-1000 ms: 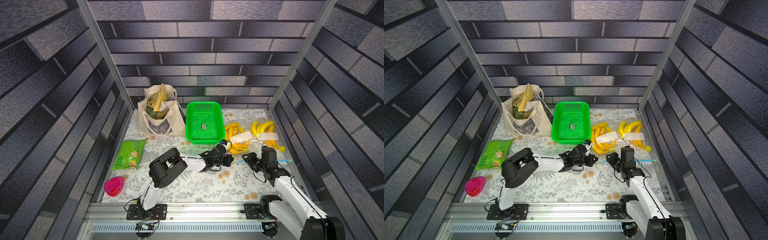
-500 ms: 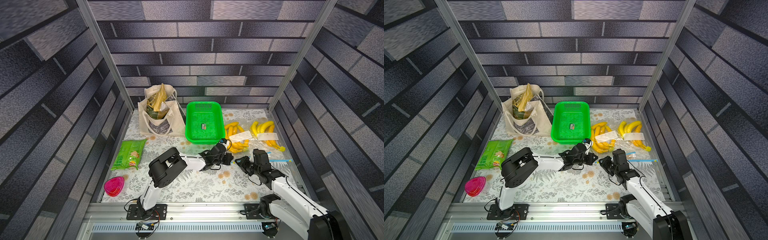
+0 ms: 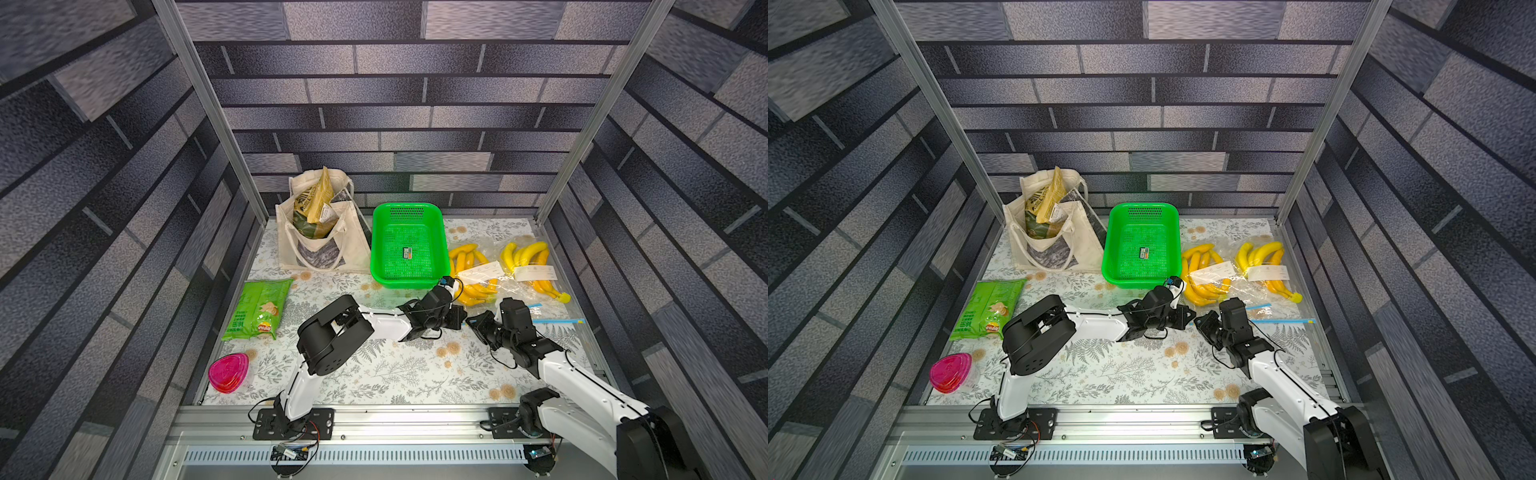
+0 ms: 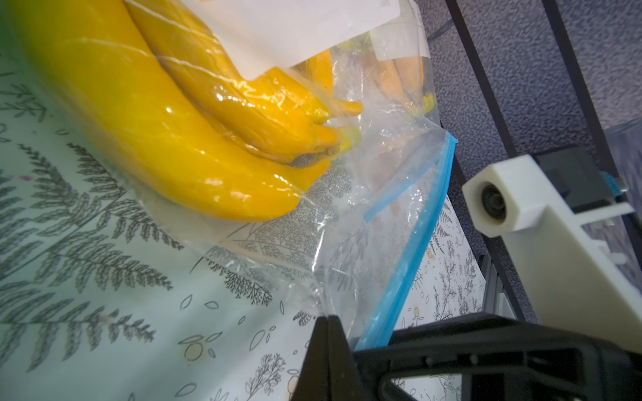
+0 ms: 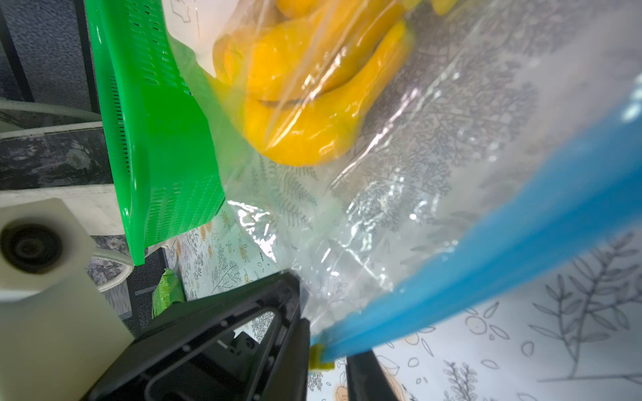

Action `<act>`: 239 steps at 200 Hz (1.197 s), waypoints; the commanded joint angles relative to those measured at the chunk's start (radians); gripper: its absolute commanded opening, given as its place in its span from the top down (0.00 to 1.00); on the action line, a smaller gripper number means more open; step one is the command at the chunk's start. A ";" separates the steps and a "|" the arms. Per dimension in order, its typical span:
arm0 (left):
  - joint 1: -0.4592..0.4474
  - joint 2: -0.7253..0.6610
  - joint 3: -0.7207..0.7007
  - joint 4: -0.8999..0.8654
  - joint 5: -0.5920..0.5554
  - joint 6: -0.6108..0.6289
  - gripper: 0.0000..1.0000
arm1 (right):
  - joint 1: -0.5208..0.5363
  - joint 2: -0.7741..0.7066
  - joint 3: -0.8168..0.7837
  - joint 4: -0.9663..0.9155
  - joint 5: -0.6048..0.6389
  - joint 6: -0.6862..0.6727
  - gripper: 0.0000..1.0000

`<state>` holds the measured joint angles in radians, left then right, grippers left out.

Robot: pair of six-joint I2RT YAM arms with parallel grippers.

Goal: Open the zip-top bag and take out the banana
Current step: Zip the zipper on the zipper food storage bag.

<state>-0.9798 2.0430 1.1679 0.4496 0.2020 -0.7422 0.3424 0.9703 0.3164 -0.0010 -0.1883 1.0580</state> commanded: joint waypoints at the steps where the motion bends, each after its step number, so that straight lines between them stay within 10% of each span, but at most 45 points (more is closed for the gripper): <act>1: 0.001 -0.054 0.017 0.014 -0.001 -0.012 1.00 | 0.012 0.002 -0.005 0.033 0.028 0.017 0.81; 32: 0.004 -0.061 -0.002 0.023 -0.010 -0.018 0.98 | 0.014 -0.025 -0.001 0.003 0.053 0.016 0.89; 89: 0.003 -0.152 -0.170 0.099 -0.042 -0.009 0.47 | 0.014 -0.046 0.021 -0.047 0.089 -0.004 0.95; 239: -0.085 -0.070 -0.126 0.049 -0.171 0.252 0.64 | 0.017 -0.068 0.041 -0.068 0.082 -0.007 0.95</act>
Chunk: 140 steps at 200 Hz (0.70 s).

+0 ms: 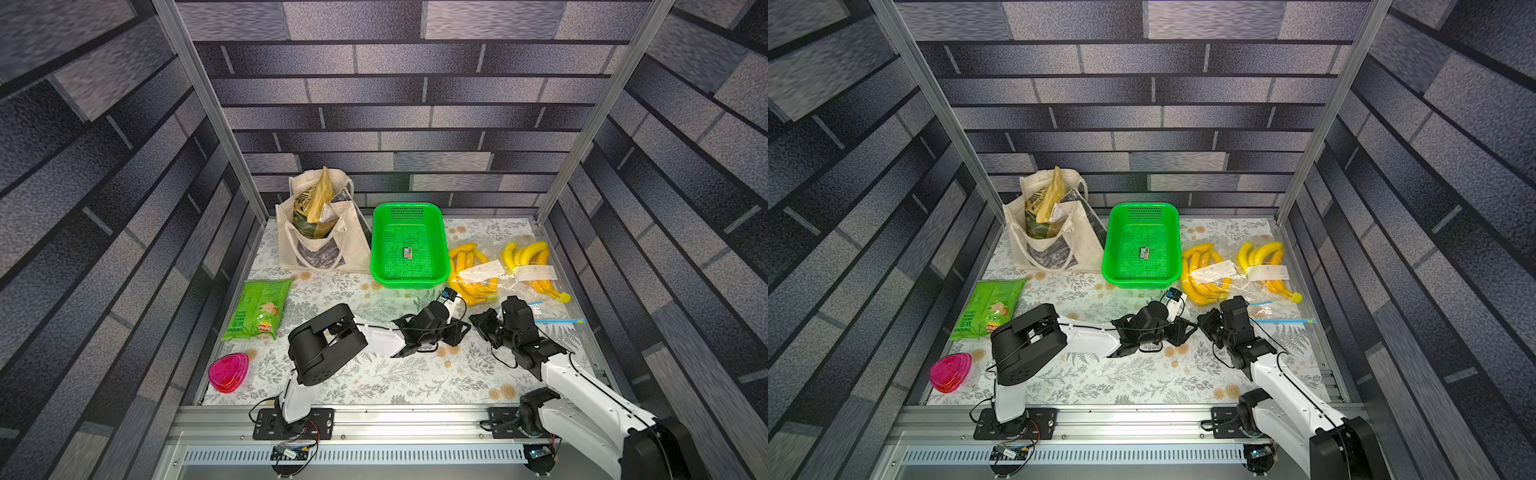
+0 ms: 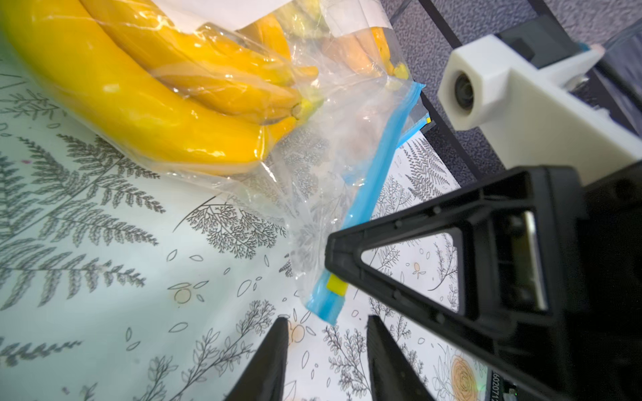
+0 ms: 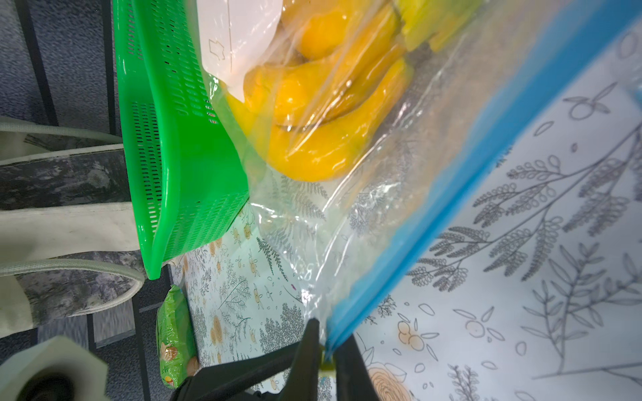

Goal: Open the zip-top bag and take out the banana
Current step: Zip the zipper on the zipper food storage bag.

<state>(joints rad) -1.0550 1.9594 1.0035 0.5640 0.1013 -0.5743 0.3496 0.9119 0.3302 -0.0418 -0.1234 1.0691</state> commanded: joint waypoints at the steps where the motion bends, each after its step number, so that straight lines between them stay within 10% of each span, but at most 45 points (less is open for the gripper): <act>1: -0.011 0.014 0.040 -0.067 -0.072 0.086 0.64 | 0.009 -0.009 0.027 -0.027 0.018 -0.018 0.95; 140: -0.053 0.054 0.147 -0.159 -0.188 0.232 0.70 | 0.010 0.033 0.054 -0.030 0.009 -0.024 0.95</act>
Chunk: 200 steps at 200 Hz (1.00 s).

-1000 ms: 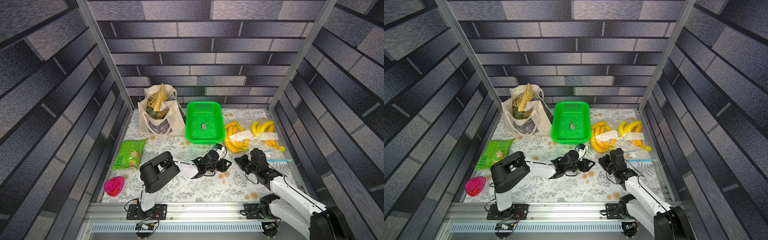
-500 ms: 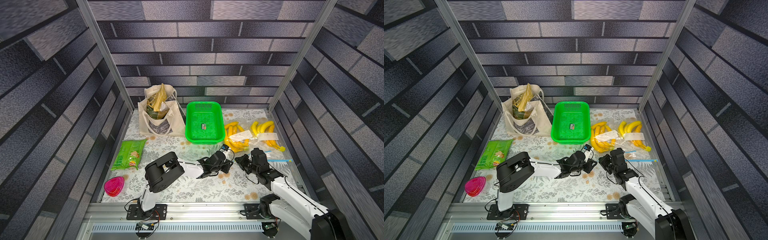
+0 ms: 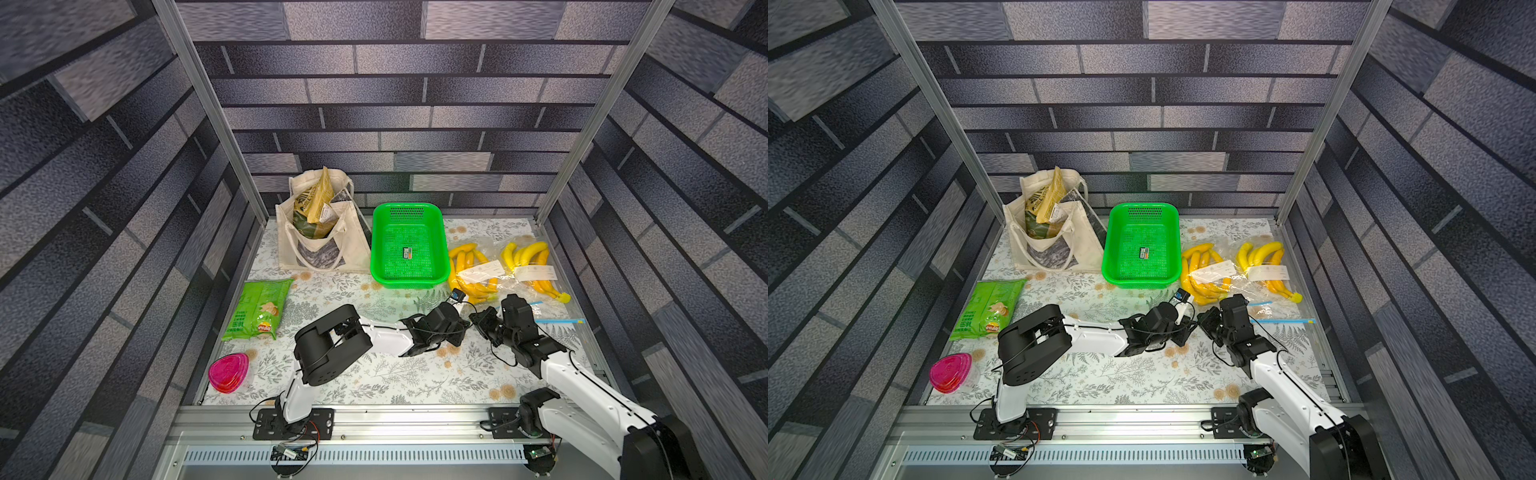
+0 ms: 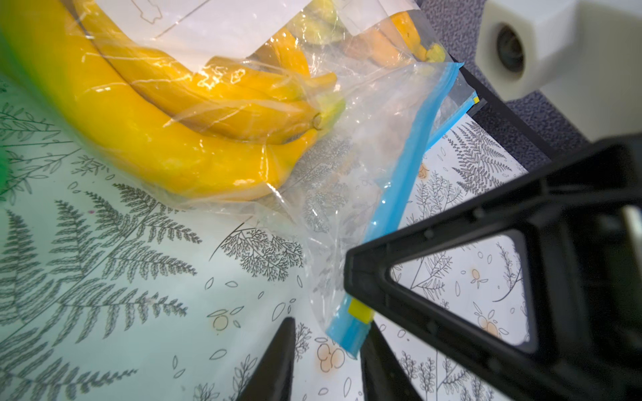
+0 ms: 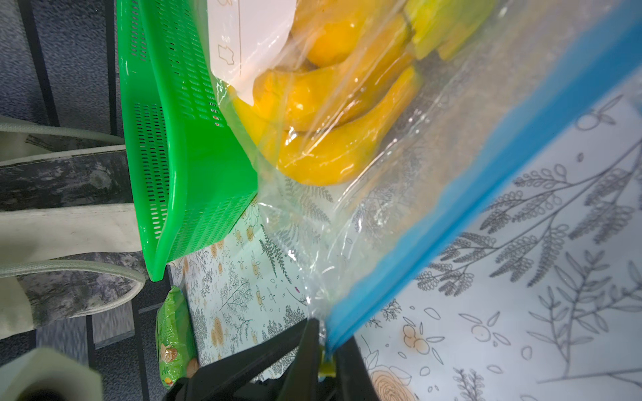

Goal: Open the zip-top bag and take out the banana
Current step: Zip the zipper on the zipper food storage bag.

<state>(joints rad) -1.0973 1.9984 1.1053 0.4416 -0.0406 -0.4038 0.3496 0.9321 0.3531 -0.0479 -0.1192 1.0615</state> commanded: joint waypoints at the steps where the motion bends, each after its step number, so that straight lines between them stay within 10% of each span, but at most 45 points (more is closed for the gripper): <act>1: -0.010 0.016 0.046 -0.037 -0.046 0.062 0.70 | 0.010 0.013 0.032 -0.024 0.004 -0.017 0.95; 100: -0.010 0.020 0.093 -0.064 -0.078 0.105 1.00 | 0.024 0.062 0.052 -0.051 0.018 -0.035 0.96; 200: -0.005 0.010 -0.001 0.026 -0.107 0.083 1.00 | 0.025 0.068 0.139 -0.227 0.162 -0.125 0.93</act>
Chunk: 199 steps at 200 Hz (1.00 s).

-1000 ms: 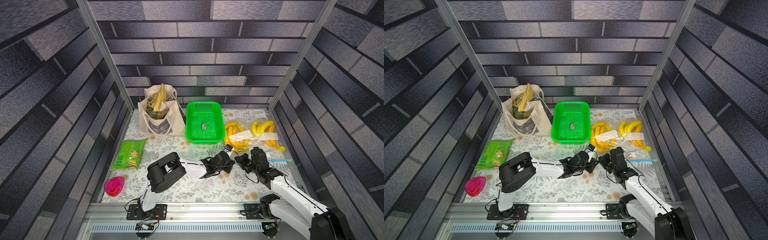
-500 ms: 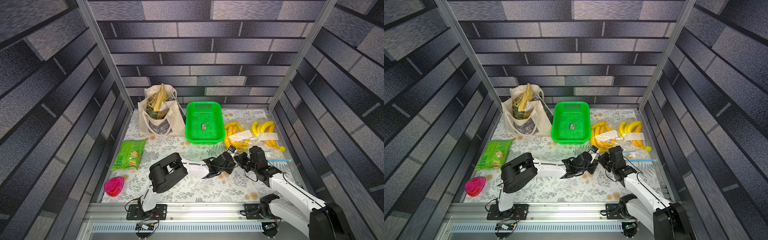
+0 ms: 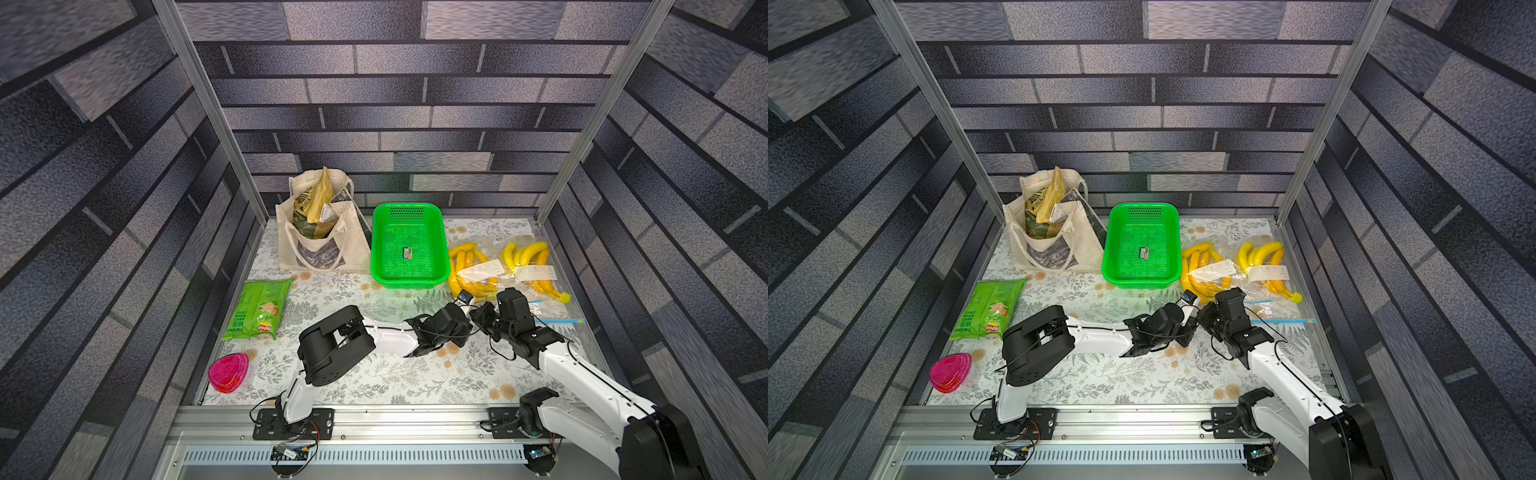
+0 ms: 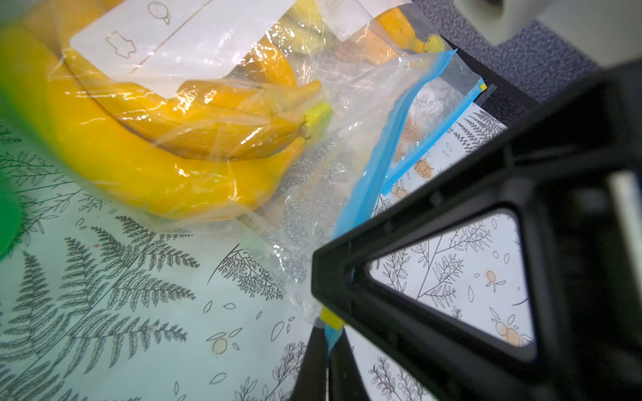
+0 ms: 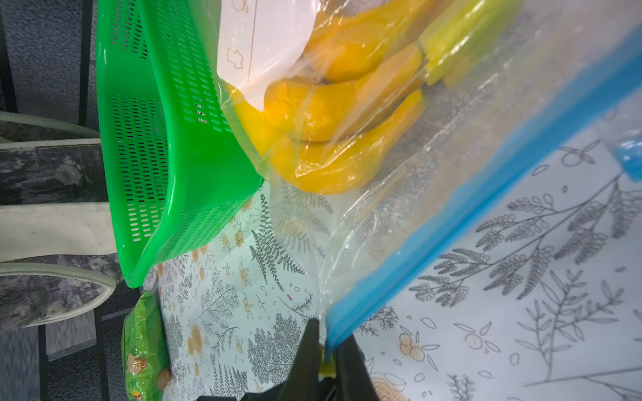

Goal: Open the zip-top bag and take out the banana
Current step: Zip the zipper on the zipper food storage bag.

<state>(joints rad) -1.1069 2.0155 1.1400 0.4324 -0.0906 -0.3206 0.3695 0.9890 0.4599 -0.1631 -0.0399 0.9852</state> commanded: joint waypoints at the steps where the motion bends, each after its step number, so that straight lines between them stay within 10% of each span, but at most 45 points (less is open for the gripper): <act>1: 0.005 -0.008 -0.036 0.036 -0.057 -0.001 1.00 | 0.004 0.011 0.033 -0.111 0.083 -0.049 0.93; 199: 0.018 -0.088 -0.207 0.131 -0.109 -0.027 1.00 | 0.002 -0.030 0.027 -0.246 0.264 0.020 0.90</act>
<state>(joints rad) -1.1114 1.9823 0.9688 0.5842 -0.1173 -0.3218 0.3817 0.9840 0.4828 -0.3141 0.0967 1.0058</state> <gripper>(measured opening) 0.058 0.113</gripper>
